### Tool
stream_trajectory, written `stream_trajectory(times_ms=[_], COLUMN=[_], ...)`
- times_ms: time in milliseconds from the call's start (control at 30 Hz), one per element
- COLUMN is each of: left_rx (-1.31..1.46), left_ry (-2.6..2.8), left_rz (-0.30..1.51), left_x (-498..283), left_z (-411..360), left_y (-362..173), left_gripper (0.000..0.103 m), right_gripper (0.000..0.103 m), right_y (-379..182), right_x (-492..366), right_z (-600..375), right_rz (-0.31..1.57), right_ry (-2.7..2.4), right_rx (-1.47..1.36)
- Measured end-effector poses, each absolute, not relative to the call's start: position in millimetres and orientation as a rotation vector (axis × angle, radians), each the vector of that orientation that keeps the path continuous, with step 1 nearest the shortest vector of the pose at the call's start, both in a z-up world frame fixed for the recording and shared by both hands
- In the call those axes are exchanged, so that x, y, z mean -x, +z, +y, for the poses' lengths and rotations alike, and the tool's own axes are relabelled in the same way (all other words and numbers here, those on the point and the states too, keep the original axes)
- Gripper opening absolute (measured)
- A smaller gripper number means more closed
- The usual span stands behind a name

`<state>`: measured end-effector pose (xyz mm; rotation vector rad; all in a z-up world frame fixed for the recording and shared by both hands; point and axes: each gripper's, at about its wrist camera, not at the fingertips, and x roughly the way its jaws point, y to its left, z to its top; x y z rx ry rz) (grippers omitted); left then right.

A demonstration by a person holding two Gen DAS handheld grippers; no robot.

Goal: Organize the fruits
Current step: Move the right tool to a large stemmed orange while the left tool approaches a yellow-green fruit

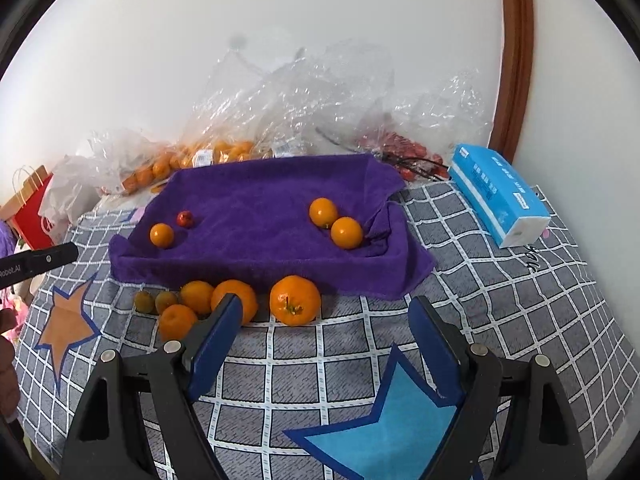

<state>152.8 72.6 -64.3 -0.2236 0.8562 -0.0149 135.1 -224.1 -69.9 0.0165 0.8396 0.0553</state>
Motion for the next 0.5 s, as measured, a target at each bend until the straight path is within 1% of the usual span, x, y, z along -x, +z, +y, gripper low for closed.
stream_trajectory(times_ms=[133,300,500], left_rx=[0.225,0.231,0.235], left_ry=[-0.017,-0.013,-0.019], left_rz=[0.858,0.862,0.892], left_x=[-156,-160,-168], left_z=[75,78,80], left_y=[-69,-75,-86], left_gripper=[0.042,0.042,0.042], right_gripper=[0.077,0.074,0.065], right_y=[-76,-84,-100], right_x=[-140,-148,-159], right_z=[-227,-230,-230], right_rz=[0.859,0.881,0.912], right_ry=[0.073,0.088,0.108], right_rx=[-0.036,-0.05,-0.064])
